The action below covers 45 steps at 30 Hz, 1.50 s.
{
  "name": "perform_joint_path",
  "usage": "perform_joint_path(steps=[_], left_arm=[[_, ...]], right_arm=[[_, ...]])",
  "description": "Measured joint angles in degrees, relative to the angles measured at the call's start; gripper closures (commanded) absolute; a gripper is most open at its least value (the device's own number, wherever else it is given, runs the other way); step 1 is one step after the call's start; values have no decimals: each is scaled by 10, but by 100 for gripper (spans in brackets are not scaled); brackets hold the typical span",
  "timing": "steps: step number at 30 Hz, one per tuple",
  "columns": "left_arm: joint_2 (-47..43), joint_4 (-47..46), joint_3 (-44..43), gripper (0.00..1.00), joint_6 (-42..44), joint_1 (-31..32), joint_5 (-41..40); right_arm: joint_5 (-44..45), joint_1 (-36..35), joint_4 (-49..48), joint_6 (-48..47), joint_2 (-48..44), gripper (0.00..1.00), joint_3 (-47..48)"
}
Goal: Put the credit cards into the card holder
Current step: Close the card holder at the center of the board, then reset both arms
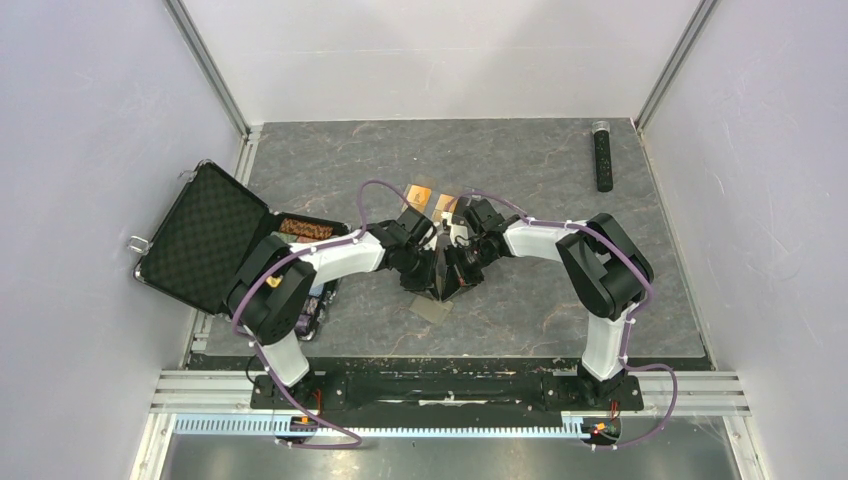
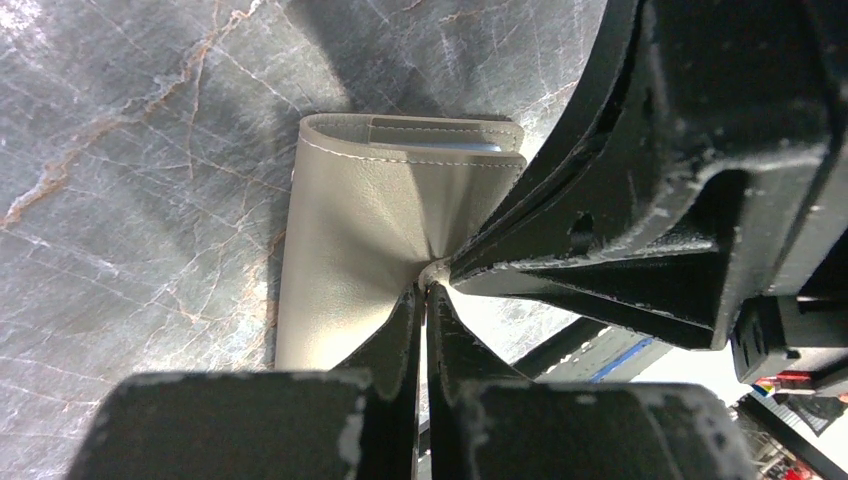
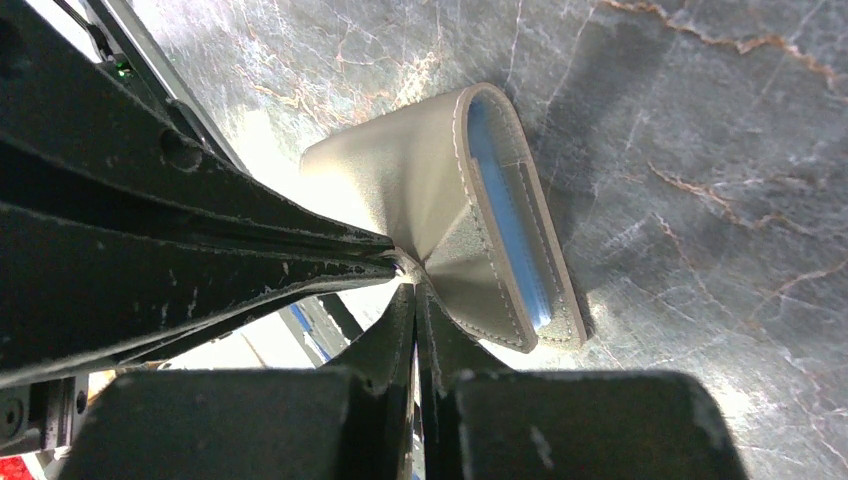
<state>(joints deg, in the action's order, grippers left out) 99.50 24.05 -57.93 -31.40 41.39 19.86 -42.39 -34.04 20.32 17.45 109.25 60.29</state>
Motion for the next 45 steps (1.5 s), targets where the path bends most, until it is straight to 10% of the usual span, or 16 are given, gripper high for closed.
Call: perform_joint_path(steps=[13, 24, 29, 37, 45], left_arm=[[24, 40, -30, 97, 0, 24, -63], [-7, 37, -23, 41, 0, 24, -61], [-64, 13, 10, 0, -3, -6, -54], [-181, -82, 63, 0, -26, -108, 14], [-288, -82, 82, 0, 11, -165, -148]], right_arm=[[4, -1, 17, 11, 10, 100, 10], [3, -4, 25, 7, 1, 99, 6], [34, -26, 21, -10, -19, 72, 5], [158, -15, -8, -26, -107, 4, -7], [312, 86, -97, -31, -297, 2, -141]])
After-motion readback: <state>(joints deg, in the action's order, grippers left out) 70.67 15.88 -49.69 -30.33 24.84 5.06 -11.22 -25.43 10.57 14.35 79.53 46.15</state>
